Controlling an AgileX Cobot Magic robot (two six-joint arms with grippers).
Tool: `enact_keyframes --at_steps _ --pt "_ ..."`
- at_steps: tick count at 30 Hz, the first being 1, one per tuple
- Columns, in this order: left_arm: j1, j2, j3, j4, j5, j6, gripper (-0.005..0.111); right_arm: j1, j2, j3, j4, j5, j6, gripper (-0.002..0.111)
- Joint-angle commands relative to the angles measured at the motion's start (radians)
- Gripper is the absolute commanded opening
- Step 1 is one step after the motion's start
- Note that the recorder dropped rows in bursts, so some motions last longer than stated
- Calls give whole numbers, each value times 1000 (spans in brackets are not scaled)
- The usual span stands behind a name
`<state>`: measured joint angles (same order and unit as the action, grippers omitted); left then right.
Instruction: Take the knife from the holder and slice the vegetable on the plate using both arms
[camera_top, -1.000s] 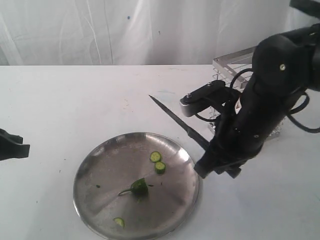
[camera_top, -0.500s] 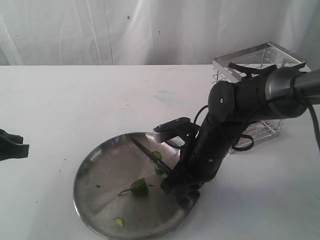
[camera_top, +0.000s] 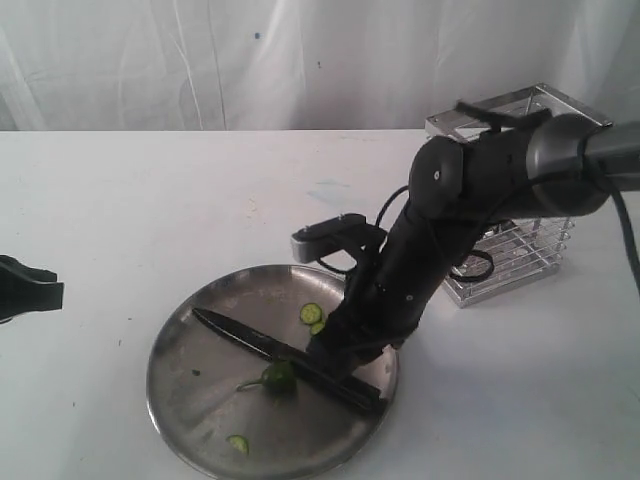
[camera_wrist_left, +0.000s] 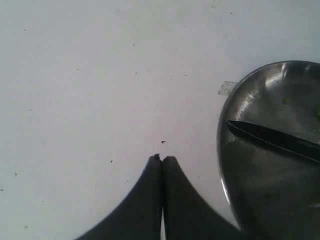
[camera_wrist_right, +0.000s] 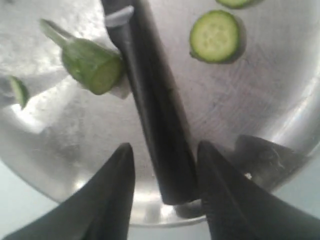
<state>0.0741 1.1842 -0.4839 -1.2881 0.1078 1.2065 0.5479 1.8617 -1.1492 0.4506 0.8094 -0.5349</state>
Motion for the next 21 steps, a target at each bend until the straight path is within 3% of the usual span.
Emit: enact_keyframes --at_steps 1,5,8,16,21 --pt "4 -19 4 -14 110 1 0 -8 -132 -56 -28 107 33 26" --pt "4 -60 4 14 203 5 0 -38 -278 -18 -282 64 206 0" --pt "4 -98 4 68 210 2 0 -93 -414 60 -420 -6 330 0" --pt "4 -117 6 79 253 1 0 -119 -927 403 -451 -366 501 0" --pt "4 -117 6 79 252 3 0 -119 -1163 482 -398 -304 661 0"
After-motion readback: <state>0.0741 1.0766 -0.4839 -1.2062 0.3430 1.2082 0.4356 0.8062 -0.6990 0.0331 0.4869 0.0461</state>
